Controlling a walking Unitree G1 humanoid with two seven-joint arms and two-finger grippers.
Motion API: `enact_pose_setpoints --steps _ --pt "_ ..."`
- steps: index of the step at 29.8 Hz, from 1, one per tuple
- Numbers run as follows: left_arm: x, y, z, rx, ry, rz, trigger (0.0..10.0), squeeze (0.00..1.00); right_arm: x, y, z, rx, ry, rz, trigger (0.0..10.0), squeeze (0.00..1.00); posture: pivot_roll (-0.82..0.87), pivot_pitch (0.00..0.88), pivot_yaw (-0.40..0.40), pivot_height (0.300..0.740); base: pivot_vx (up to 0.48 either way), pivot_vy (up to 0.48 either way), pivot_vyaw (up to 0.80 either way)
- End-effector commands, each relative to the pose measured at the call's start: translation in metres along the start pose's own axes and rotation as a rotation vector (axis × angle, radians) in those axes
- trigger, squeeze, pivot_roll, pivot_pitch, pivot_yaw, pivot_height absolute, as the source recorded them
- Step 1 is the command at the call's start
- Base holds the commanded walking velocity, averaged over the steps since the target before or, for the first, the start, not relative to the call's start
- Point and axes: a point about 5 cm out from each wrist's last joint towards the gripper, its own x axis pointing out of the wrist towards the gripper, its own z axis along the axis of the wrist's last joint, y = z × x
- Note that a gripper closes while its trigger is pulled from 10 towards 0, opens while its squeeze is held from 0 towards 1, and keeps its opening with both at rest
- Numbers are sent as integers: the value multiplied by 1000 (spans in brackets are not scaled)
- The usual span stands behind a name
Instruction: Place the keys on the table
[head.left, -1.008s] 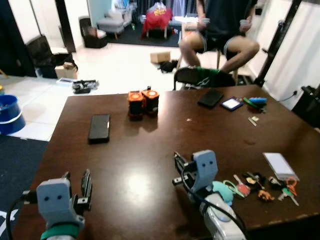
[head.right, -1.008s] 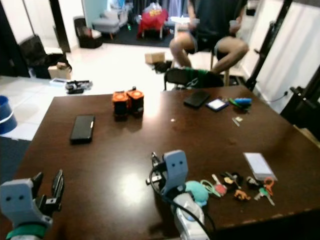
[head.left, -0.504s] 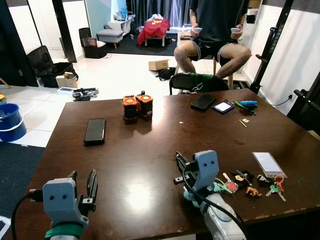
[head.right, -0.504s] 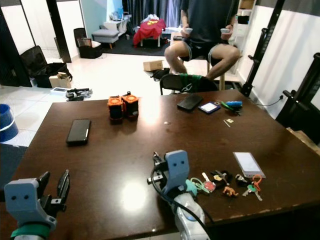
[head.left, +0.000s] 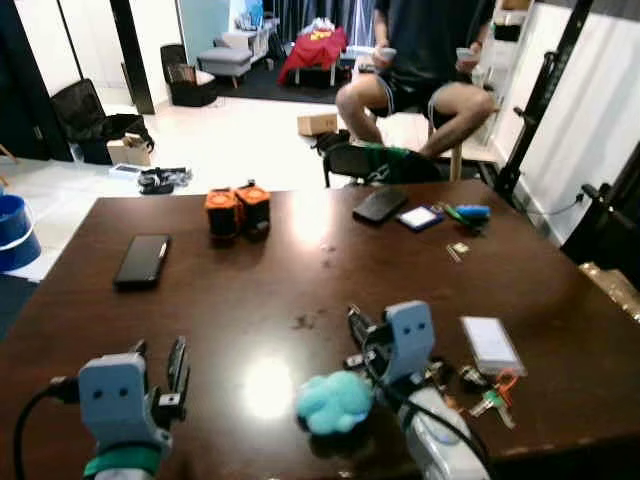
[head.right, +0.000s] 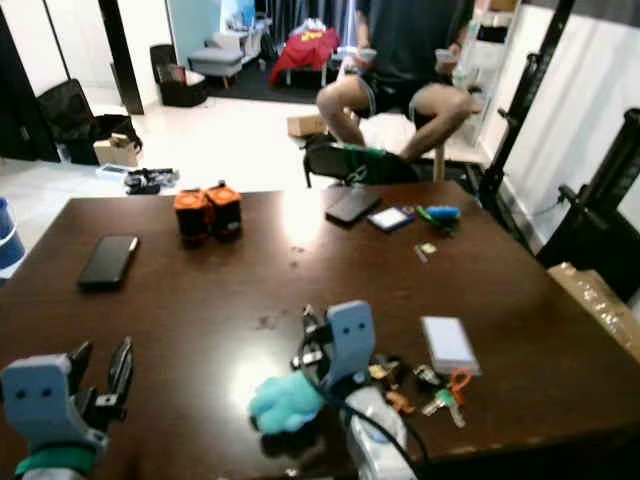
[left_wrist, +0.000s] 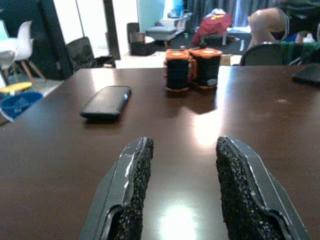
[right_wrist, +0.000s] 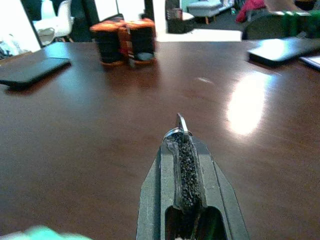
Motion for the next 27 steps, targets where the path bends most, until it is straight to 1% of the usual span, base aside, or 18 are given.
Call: enact_pose_setpoints --steps 1,7,12,23,26,27 --pt "1 1 1 -22 9 13 10000 0 -2 -2 -3 4 12 -14 10000 0 -139 0 87 740 0 0 0" --pt "2 -1 6 -25 -21 -7 10000 0 -3 -3 -3 4 15 -19 10000 0 -140 0 92 740 0 480 0" --pt "0 -5 7 8 -38 -42 10000 0 -3 -4 -4 4 18 -23 10000 0 -140 0 92 740 0 0 0" --pt "0 -5 5 14 -29 -47 10000 0 -4 -4 -5 2 20 -23 10000 0 -140 0 92 740 0 0 0" --pt "0 -6 5 14 -27 -54 10000 0 -3 -6 -5 -10 25 -27 10000 0 -144 0 96 740 0 0 0" --pt "0 -7 5 15 -26 -59 10000 0 -2 -9 -6 -27 37 -32 10000 0 -145 0 95 740 0 0 0"
